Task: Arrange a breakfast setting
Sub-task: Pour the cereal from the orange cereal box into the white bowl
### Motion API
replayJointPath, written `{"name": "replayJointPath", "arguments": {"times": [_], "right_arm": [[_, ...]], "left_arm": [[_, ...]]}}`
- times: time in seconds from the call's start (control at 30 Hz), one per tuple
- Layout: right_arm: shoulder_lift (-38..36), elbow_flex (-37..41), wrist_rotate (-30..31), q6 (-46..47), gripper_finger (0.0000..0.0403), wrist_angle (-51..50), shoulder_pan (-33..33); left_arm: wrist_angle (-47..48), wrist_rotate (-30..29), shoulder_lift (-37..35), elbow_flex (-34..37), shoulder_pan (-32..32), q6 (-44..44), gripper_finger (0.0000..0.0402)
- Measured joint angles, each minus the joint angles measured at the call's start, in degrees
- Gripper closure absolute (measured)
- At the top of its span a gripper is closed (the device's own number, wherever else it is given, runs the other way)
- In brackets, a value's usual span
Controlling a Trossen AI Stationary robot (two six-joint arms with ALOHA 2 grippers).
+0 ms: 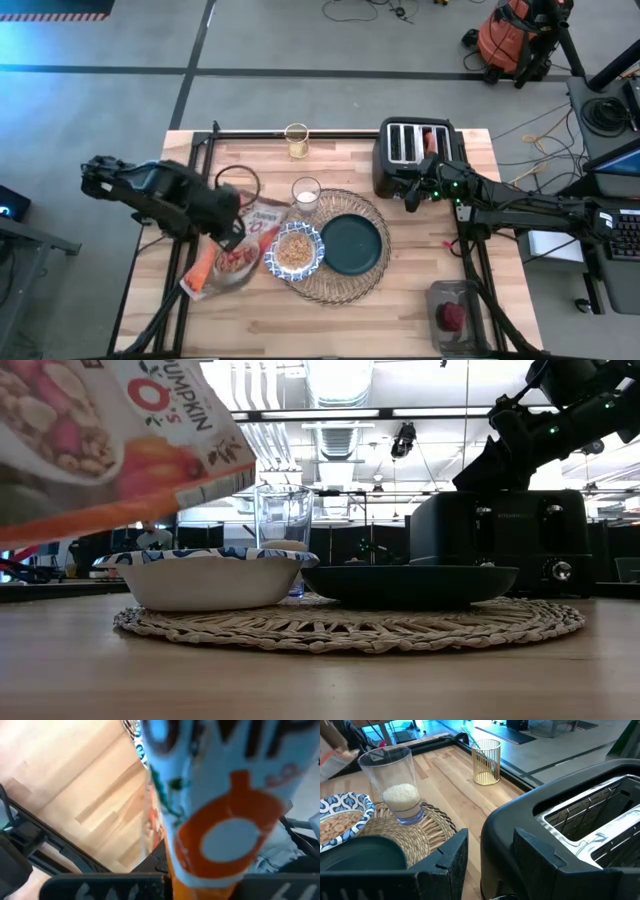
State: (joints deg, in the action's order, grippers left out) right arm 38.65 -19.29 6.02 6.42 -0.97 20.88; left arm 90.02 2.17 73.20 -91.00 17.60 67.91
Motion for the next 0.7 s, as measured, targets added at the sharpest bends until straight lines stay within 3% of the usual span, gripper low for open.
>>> {"name": "replayJointPath", "arguments": {"times": [0.27,0.7], "right_arm": [[0.0,0.0,0.02,0.0,0.0257,0.0,0.0],[0.01,0.0,0.0,0.0,0.0257,0.0,0.0]], "left_arm": [[0.05,-8.85,-0.94,0.13,7.08,1.74,0.0402],[0.01,-18.48,-6.98,3.92,11.34,1.63,0.0402]]}}
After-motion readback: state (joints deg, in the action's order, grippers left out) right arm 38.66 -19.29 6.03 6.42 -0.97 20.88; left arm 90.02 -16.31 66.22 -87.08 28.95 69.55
